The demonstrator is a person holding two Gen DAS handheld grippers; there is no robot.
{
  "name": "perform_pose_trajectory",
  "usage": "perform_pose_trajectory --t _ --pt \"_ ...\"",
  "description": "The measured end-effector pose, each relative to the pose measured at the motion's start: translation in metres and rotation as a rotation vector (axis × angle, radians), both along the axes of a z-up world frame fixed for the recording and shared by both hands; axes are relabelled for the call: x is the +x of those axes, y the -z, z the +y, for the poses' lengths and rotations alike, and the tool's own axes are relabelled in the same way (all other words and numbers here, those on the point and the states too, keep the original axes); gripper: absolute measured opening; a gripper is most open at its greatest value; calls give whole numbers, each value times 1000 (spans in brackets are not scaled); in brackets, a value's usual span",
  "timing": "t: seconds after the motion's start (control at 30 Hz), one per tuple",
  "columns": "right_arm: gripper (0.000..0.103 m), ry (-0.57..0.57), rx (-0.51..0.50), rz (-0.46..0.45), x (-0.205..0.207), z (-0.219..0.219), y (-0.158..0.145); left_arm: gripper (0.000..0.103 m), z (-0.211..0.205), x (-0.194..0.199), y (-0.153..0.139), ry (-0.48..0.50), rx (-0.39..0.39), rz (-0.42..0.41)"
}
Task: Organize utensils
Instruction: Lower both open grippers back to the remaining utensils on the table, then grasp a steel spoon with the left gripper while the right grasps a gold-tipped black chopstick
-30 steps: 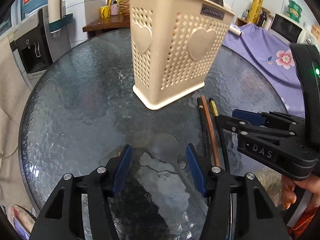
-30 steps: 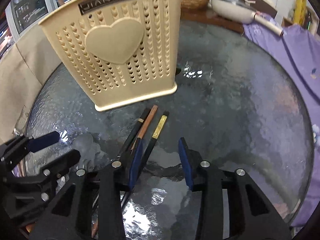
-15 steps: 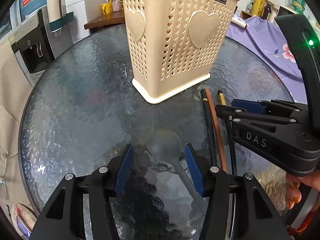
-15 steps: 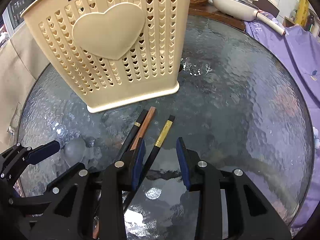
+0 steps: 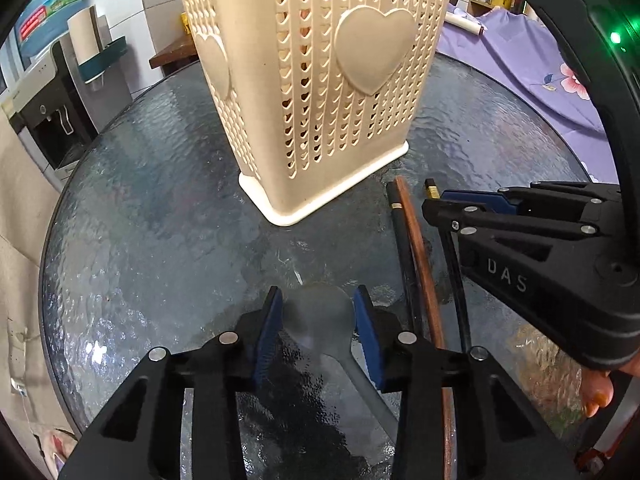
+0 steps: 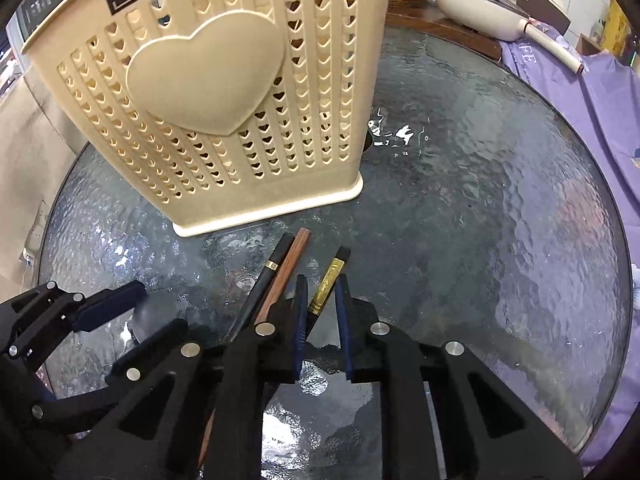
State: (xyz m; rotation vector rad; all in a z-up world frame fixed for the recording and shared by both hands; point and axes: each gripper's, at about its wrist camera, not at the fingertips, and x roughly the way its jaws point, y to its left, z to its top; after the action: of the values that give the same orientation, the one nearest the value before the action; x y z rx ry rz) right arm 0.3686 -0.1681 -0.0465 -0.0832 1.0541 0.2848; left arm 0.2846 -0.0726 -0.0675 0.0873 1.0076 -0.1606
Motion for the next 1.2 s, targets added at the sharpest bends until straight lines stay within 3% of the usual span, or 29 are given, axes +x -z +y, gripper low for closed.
perform_pose_trajectory --t 0.33,0.57,0.7,1.0,1.2 --pt "8 -23 22 13 7 -9 3 36 -4 13 -2 68 6 12" --pt "8 -34 64 -6 4 -16 2 36 5 18 -10 76 -49 -19" --pt "8 -41 74 -72 -4 -21 -11 36 12 12 -25 77 -61 -81" --pt "8 -66 167 -283 -44 -45 -78 36 27 -16 -78 94 -107 -268" --pt "7 -90 205 -384 -72 -58 -115 36 23 -36 -100 109 -103 -344"
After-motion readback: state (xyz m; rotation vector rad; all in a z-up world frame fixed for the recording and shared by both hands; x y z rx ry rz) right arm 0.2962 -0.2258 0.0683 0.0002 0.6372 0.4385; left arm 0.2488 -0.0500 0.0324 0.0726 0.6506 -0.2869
